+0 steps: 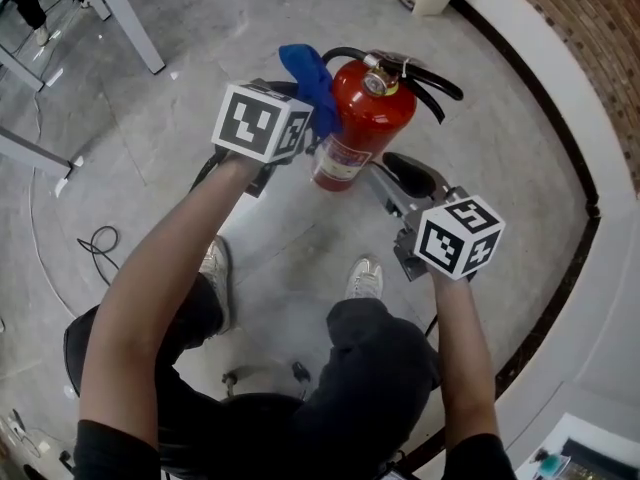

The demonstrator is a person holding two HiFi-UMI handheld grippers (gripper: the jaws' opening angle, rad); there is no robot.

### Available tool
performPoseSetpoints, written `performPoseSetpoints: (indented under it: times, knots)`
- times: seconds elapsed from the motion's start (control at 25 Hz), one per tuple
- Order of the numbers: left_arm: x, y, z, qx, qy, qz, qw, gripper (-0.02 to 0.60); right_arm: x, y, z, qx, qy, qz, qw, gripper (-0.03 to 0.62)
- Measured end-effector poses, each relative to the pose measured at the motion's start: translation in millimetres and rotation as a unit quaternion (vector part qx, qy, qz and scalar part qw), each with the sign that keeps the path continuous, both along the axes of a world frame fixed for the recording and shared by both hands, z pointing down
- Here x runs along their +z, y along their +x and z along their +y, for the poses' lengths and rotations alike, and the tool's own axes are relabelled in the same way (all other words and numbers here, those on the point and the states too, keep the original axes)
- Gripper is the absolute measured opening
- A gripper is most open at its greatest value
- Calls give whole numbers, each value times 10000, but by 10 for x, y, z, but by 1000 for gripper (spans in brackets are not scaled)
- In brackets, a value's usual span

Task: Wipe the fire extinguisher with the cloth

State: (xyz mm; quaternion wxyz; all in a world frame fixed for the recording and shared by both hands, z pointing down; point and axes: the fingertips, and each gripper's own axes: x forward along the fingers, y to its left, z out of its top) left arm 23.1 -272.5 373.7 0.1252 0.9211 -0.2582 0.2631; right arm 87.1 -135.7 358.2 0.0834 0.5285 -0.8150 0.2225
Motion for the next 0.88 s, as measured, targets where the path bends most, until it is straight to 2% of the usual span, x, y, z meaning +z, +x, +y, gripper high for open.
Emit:
performPoseSetpoints:
  times: [0.12,0.16,0.32,0.48,0.6,0.76,0.88]
  knots:
    - [60,14,-55,32,65,-83,9999,95,33,138,20,178,53,68,9998,25]
    - [69,18,-58,42,92,-111,9999,95,47,184,33,238,55,35,9997,4]
    - [130,11,25,84,197,-362,9991,94,125,263,121,329,-29,-154,9993,3]
    - [250,-31,261,40,5,-413,9991,92,156,274,207,321,-79,-212,9992,3]
    - [318,-9,473,69,-212,-375,9990,92,164,298,274,353,-78,-261,9990,3]
    - [426,93,764,73,-757,-196,9969,92,168,340,353,404,-63,-322,9986,3]
    - [460,214,966,112,-990,-71,9950,92,149,392,416,441,-53,-339,9984,3]
